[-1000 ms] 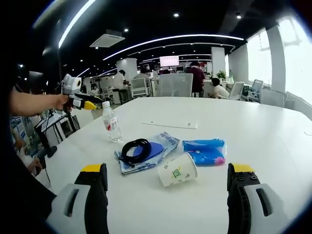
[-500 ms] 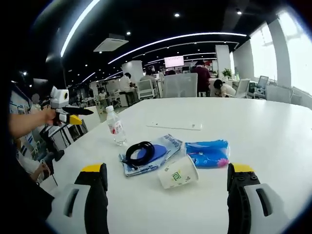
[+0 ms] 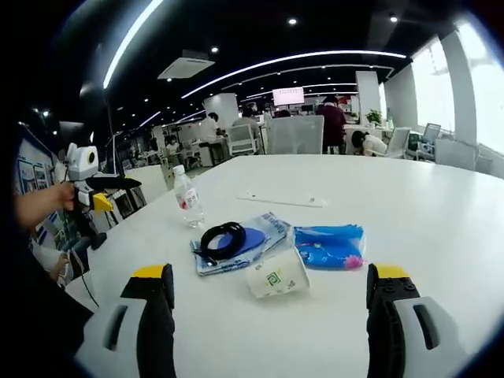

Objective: Arrange the tabletop items into an orderly group along one side of the table until the central work area is clear of visible clutter.

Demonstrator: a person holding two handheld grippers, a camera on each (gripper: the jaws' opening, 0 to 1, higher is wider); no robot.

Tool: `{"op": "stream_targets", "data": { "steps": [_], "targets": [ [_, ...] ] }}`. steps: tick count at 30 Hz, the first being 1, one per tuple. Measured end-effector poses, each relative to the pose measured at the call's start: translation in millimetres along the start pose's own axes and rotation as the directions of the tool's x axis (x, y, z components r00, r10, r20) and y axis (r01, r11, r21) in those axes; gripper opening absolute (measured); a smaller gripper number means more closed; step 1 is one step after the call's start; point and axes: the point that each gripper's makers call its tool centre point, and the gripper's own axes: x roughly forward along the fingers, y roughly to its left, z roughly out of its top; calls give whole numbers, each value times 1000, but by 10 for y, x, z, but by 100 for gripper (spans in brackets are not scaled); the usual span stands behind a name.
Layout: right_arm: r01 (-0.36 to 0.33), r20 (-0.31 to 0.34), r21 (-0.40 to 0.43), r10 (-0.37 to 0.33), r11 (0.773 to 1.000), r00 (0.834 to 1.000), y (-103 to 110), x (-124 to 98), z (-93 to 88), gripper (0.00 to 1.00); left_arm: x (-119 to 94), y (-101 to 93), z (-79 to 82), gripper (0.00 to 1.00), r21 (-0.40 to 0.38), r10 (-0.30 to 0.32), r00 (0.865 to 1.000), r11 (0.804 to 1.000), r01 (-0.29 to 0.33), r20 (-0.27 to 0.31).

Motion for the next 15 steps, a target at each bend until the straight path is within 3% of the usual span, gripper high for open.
{"op": "stream_targets", "data": {
  "steps": [10,15],
  "targets": [
    [-11,-18,-20,11,1000,1000,-31,-64,-21,99,-120,-204,-35,96,-93,37,998,995,-33,42],
    [-29,-15,-10,29,1000,999,23,-120,0,98,-125,-274,-102,98,-71,32,999,997,-32,1]
  ]
}}
